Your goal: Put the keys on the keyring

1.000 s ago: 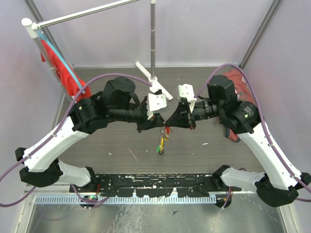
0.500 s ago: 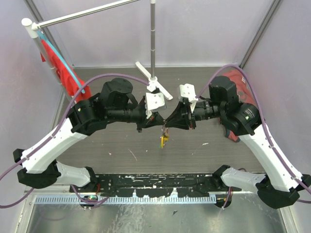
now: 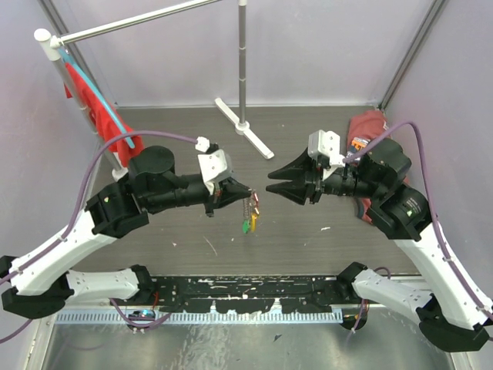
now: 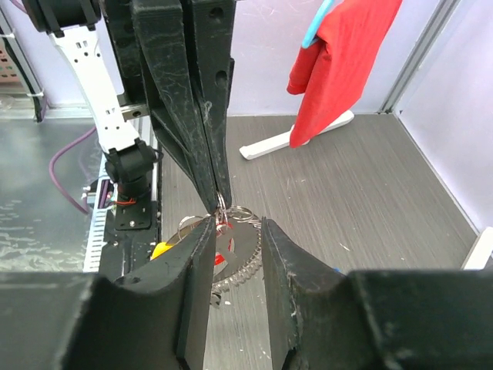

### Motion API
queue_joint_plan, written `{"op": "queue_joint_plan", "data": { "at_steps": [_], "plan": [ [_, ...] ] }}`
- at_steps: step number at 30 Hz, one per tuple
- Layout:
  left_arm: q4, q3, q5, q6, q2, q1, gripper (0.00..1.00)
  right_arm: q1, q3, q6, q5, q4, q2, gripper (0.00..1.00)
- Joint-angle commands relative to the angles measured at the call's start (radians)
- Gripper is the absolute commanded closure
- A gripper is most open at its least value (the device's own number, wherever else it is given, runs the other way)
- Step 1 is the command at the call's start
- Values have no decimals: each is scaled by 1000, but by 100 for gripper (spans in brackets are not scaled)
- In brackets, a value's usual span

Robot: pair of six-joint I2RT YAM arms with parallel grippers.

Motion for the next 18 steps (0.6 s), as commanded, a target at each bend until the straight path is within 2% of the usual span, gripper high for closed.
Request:
{"op": "queue_joint_plan", "data": {
  "at_steps": [1,7,18],
  "plan": [
    [212,-63,-24,-65,-68,0,100,2,-4,56,-18,77,26,65],
    [268,-107,-33,-101,-92,0,100,2,-5,63,-87,77,58,63],
    [251,-103,-45,-91,-87,-1,100,2,-16,83,-115,105,59,62]
  ]
}}
